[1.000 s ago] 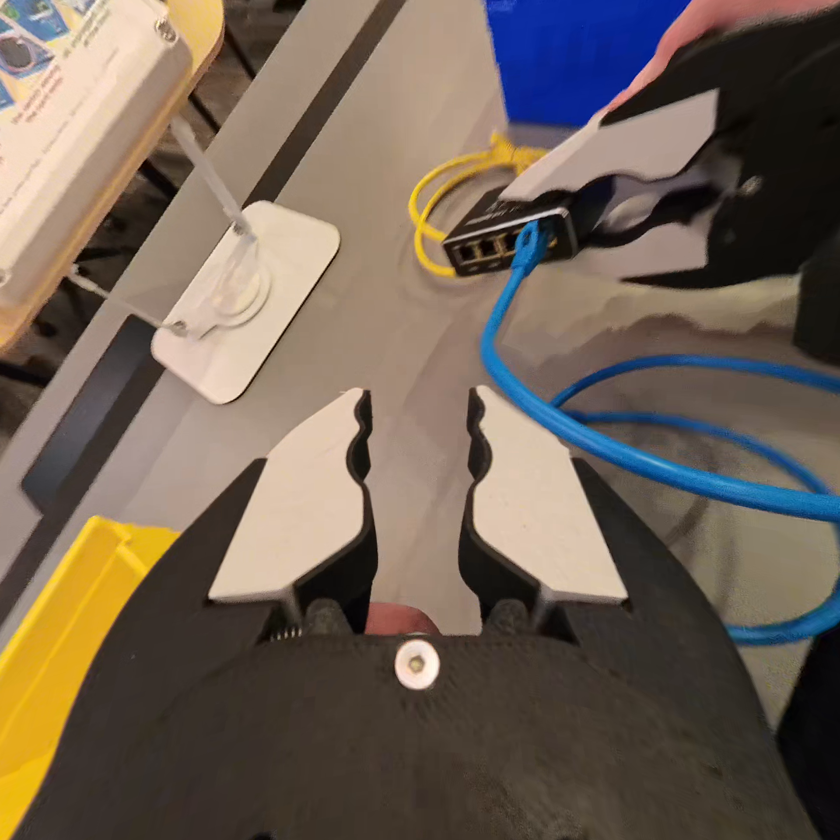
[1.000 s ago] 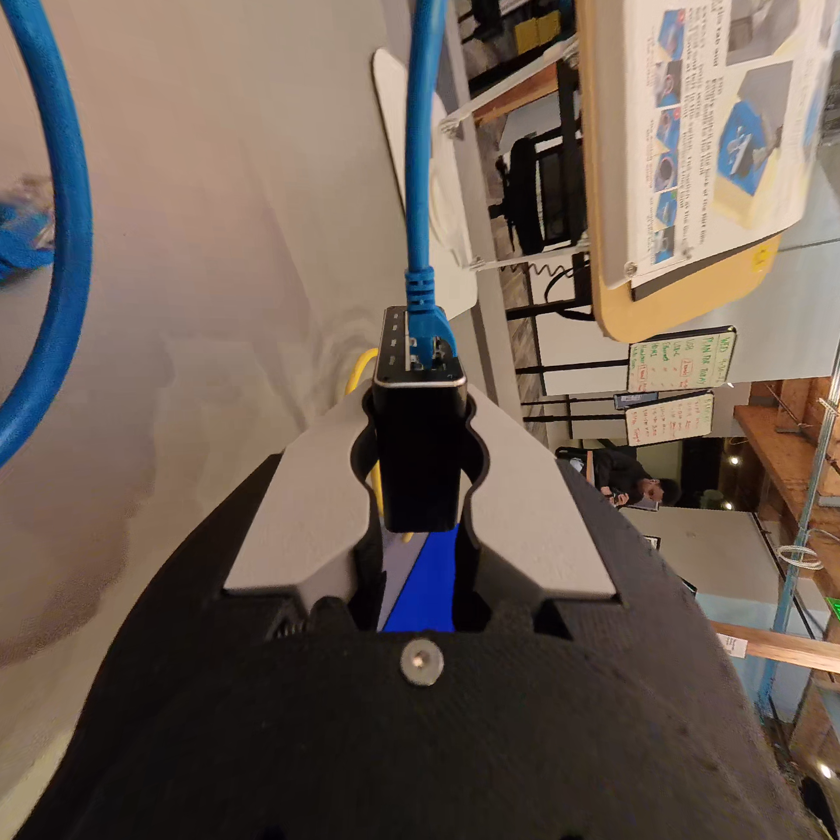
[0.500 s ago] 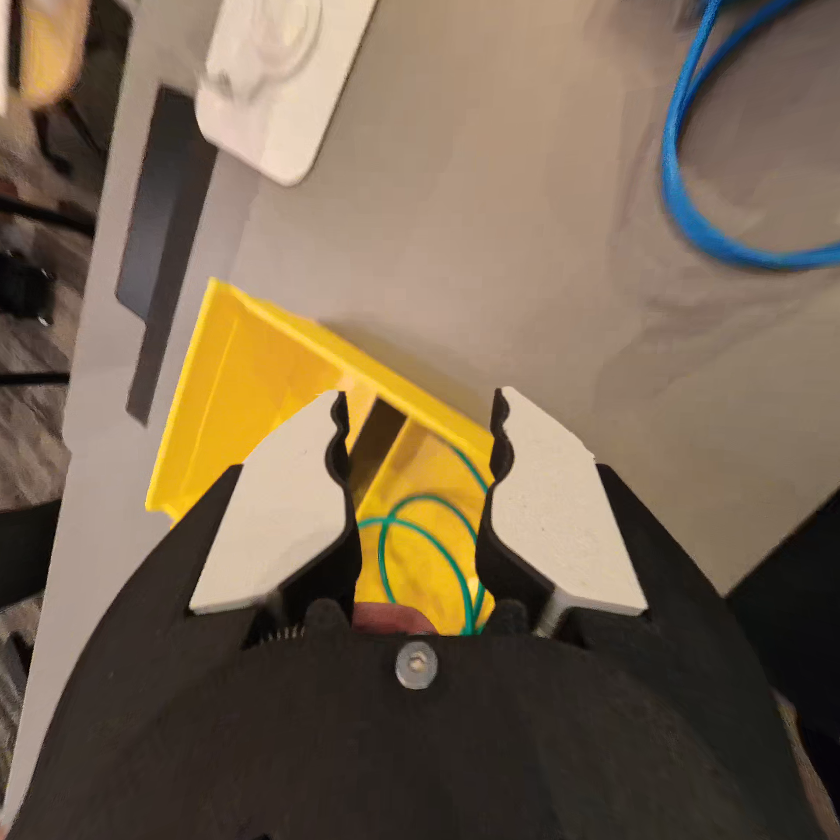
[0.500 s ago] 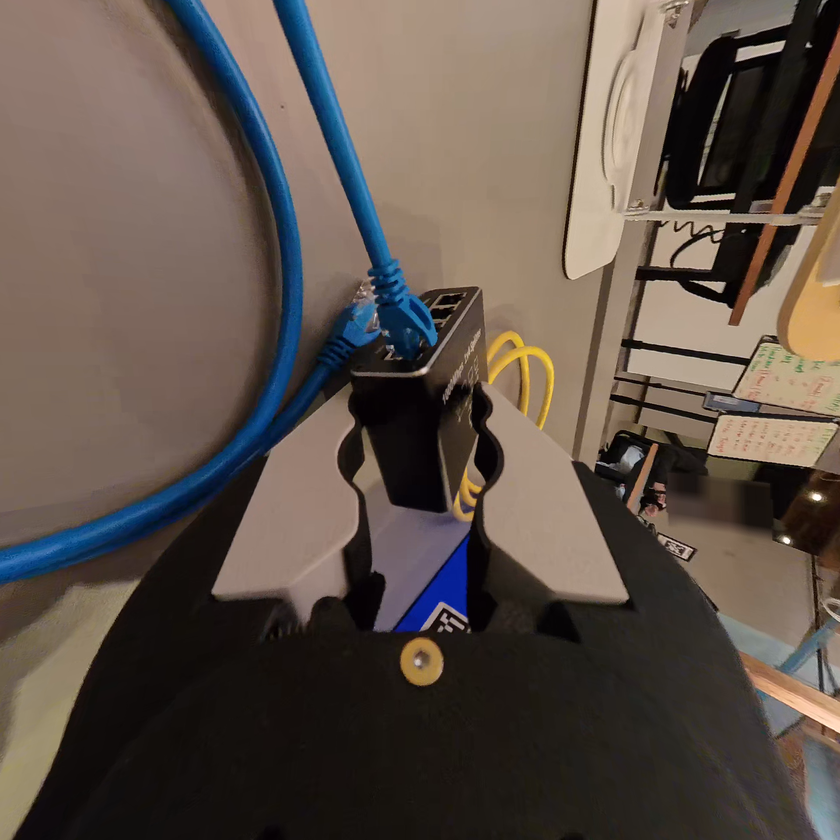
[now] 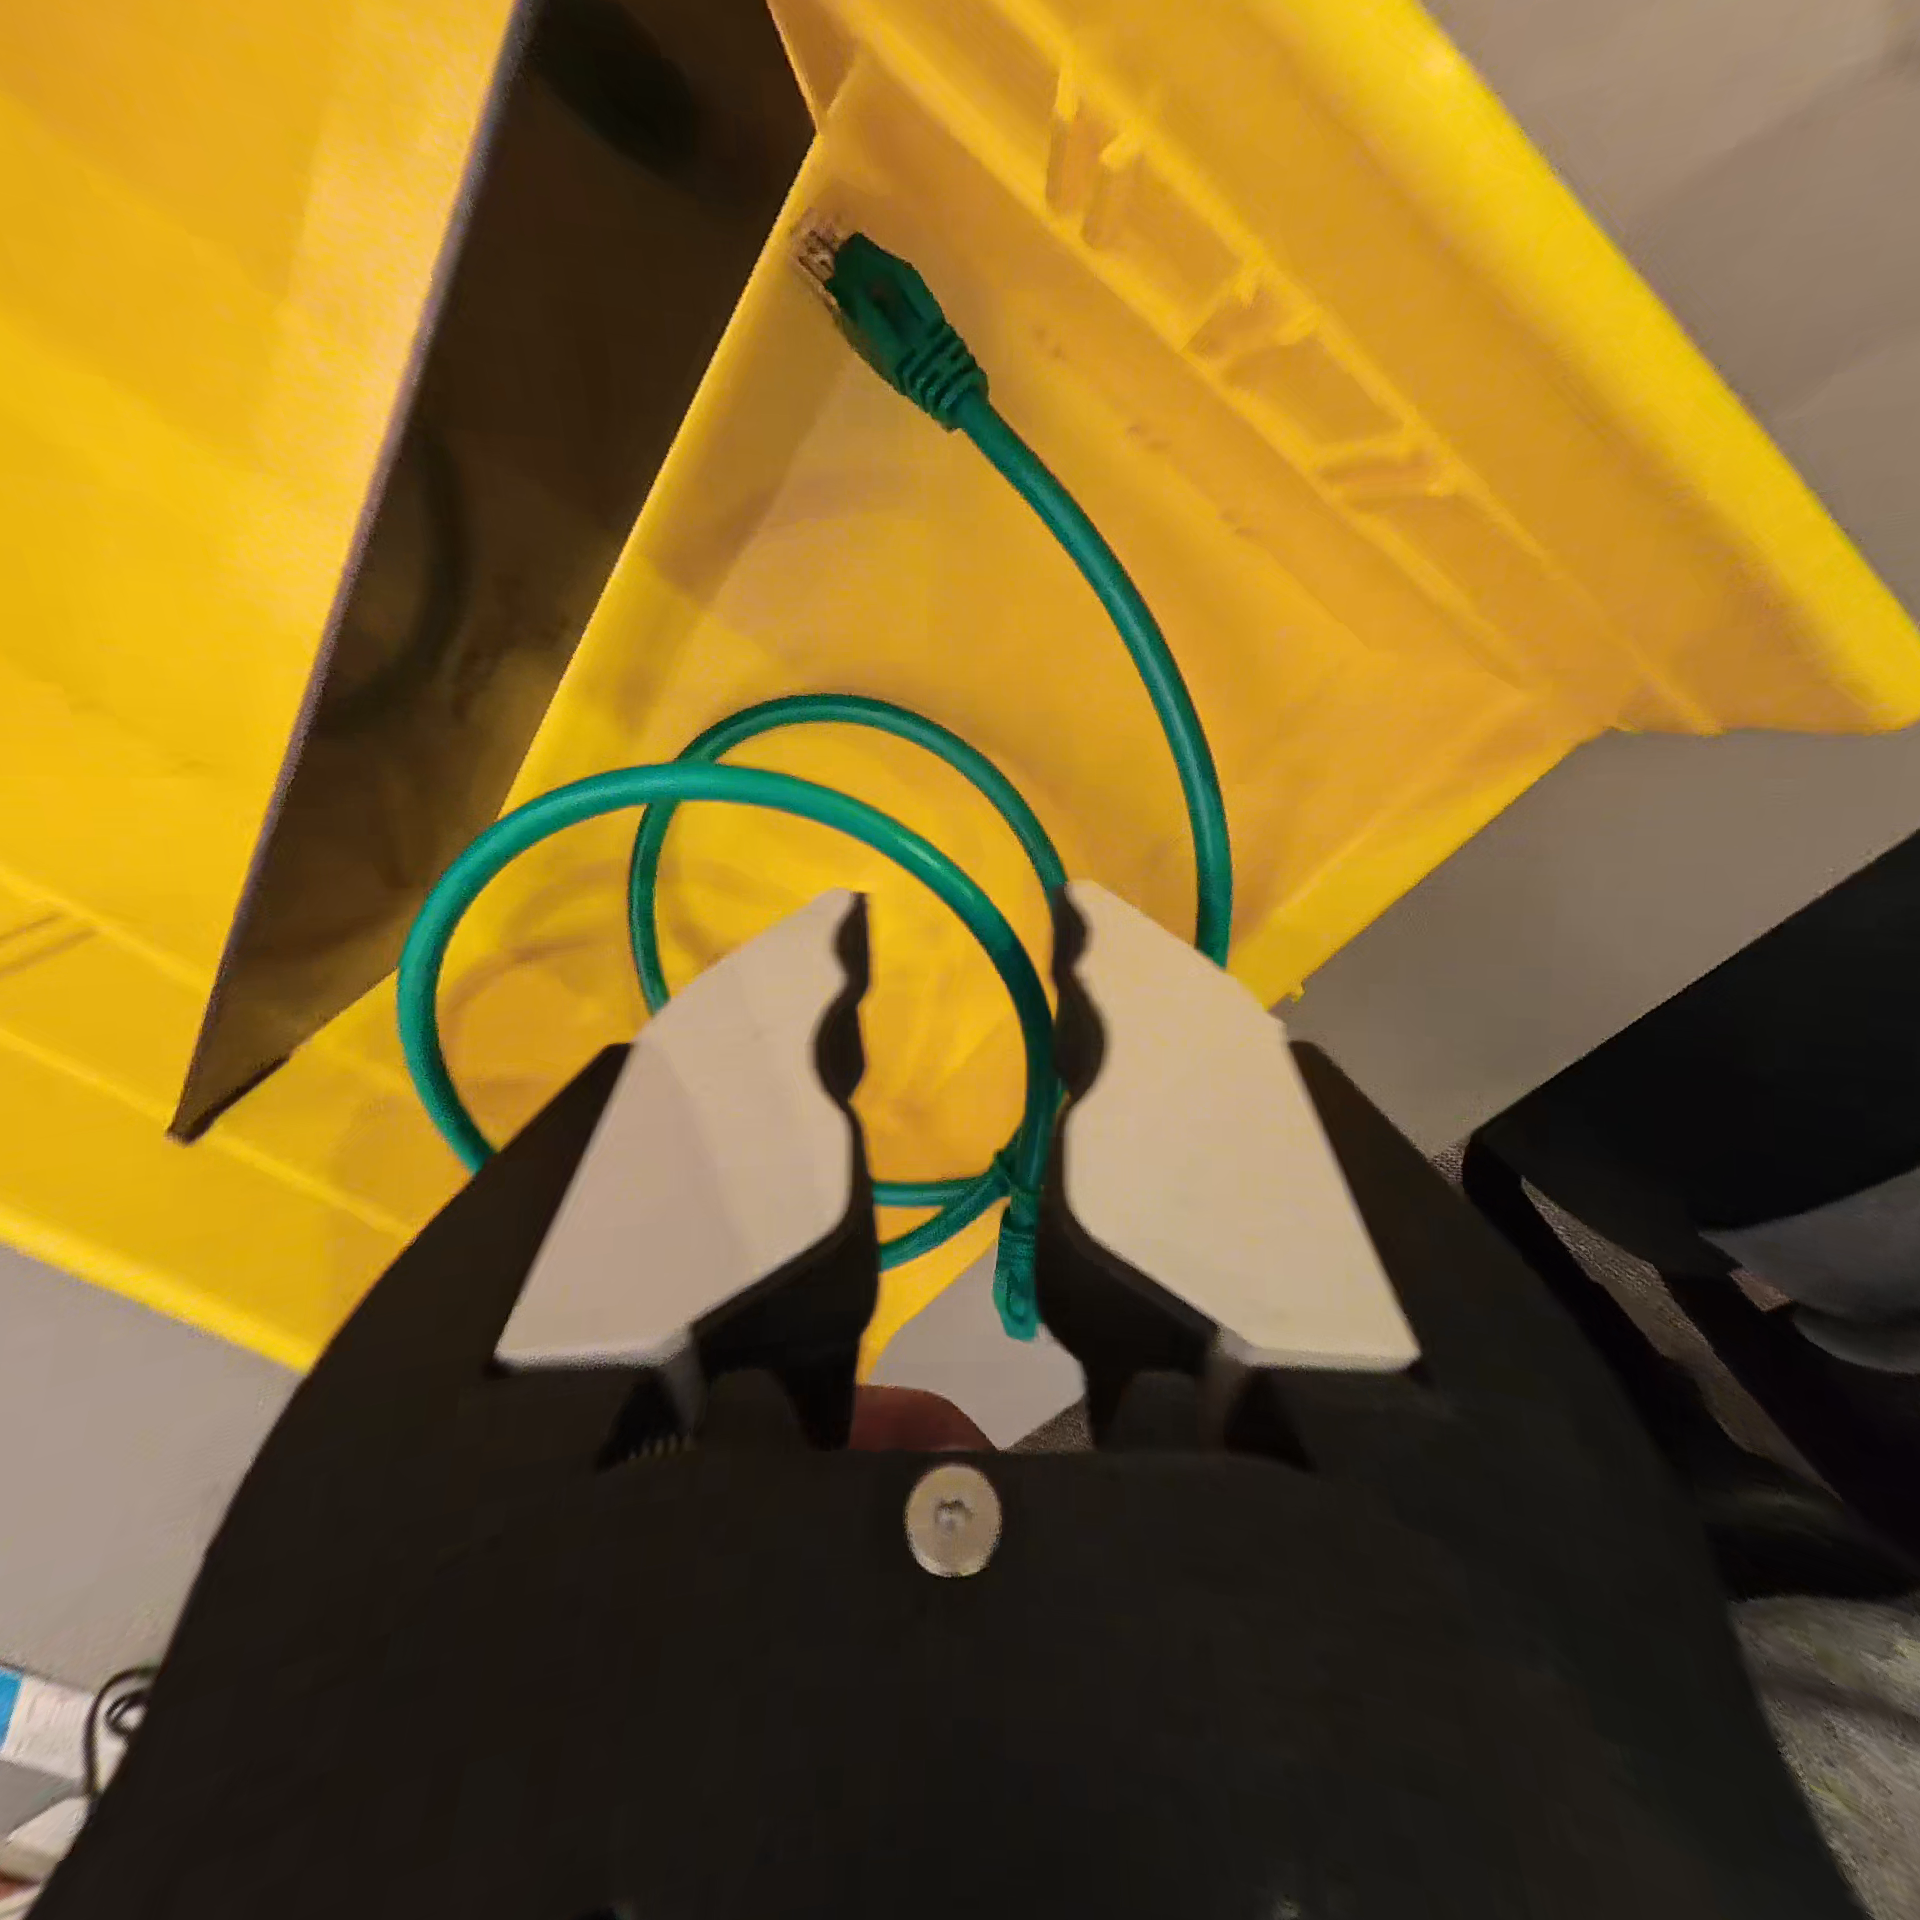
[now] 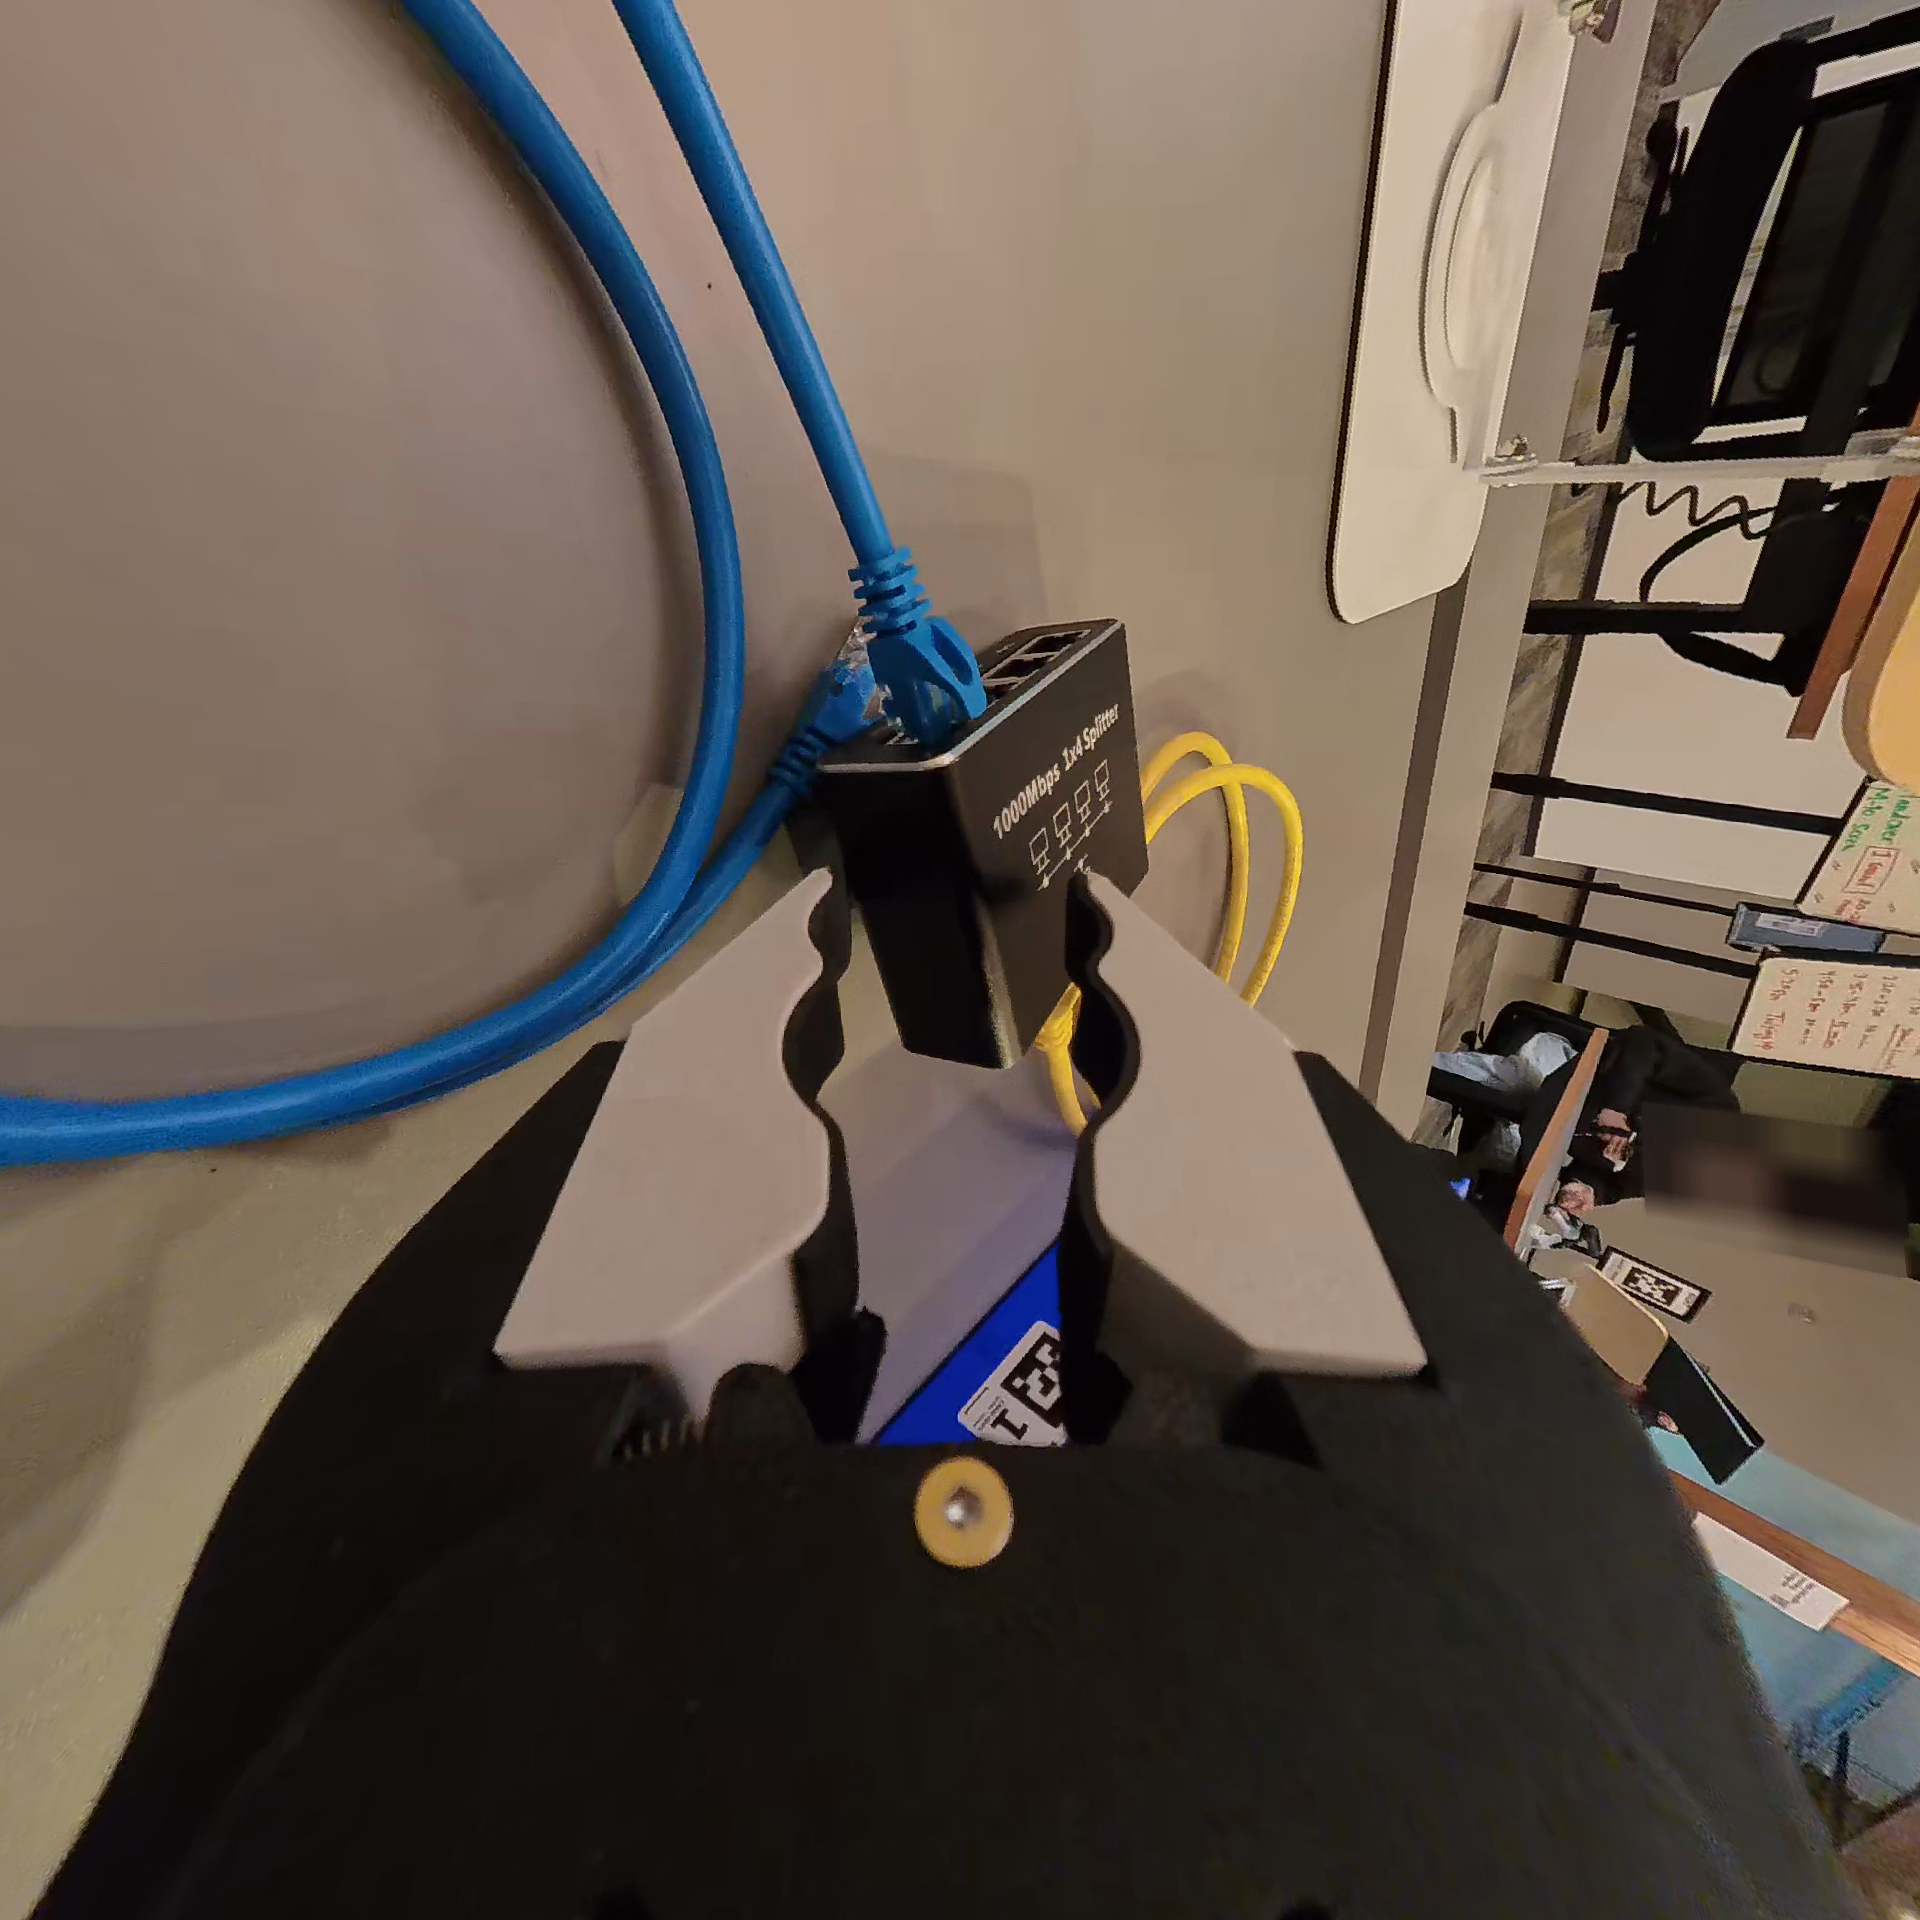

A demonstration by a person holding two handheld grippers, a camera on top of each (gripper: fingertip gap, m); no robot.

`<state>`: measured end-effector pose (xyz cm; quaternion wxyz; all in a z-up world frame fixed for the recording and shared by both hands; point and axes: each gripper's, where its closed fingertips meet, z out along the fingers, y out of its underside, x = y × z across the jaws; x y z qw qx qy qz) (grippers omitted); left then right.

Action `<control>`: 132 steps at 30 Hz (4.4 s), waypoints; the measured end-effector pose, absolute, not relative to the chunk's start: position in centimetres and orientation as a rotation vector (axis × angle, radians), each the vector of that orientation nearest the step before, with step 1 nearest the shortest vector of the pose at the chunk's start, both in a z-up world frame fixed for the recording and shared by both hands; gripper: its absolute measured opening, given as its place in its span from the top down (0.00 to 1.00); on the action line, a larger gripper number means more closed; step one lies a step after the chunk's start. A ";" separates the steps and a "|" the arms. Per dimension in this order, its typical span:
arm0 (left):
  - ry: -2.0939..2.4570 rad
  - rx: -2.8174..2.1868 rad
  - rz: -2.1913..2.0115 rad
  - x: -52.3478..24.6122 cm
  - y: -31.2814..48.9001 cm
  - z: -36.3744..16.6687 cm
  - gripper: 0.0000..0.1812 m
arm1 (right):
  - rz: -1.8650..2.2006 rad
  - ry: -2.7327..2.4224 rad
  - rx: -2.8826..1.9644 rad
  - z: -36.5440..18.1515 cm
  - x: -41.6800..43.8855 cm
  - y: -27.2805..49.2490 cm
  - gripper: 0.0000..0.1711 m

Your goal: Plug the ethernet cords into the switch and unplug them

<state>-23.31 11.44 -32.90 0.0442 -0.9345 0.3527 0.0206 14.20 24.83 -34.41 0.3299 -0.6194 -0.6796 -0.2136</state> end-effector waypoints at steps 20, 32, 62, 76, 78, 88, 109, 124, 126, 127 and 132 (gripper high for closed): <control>1.007 -2.417 0.000 -22.7 12.0 -21.8 0.97 | -0.484 -1.557 -1.463 -28.2 12.3 25.6 0.83; 1.022 -2.010 0.191 -17.8 13.1 -12.1 0.97 | -0.342 -1.574 -1.314 -26.3 8.0 22.5 0.82; 1.049 -1.656 0.252 -3.7 17.4 -10.3 0.97 | -0.243 -1.532 -1.094 -23.1 4.5 18.4 0.71; 1.039 -1.706 0.077 -0.9 18.3 -13.5 0.97 | -0.319 -1.447 -1.109 -22.2 6.0 20.3 0.93; 1.020 -1.734 0.039 -0.8 18.9 -14.6 0.97 | -0.323 -1.442 -1.123 -22.5 6.4 20.7 0.93; 1.040 -1.855 -0.058 -0.7 19.9 -19.2 0.77 | -0.363 -1.515 -1.202 -26.2 7.2 22.3 0.94; 1.004 -2.017 -1.071 9.9 14.1 -26.5 0.65 | -0.294 -1.397 -1.174 -23.2 7.0 21.9 0.95; 0.543 -1.651 -1.361 9.0 17.2 -20.9 0.71 | -0.187 -1.381 -1.082 -21.1 6.3 20.3 0.95; 0.512 -1.650 -1.307 8.5 17.9 -20.8 0.72 | -0.205 -1.392 -1.079 -21.3 6.4 20.4 0.95; 0.514 -1.653 -1.282 8.4 18.0 -20.8 0.73 | -0.210 -1.401 -1.075 -21.5 6.3 20.4 0.95; 0.499 -1.647 -1.245 8.2 18.2 -20.7 0.84 | -0.223 -1.434 -1.042 -21.7 5.9 19.9 0.95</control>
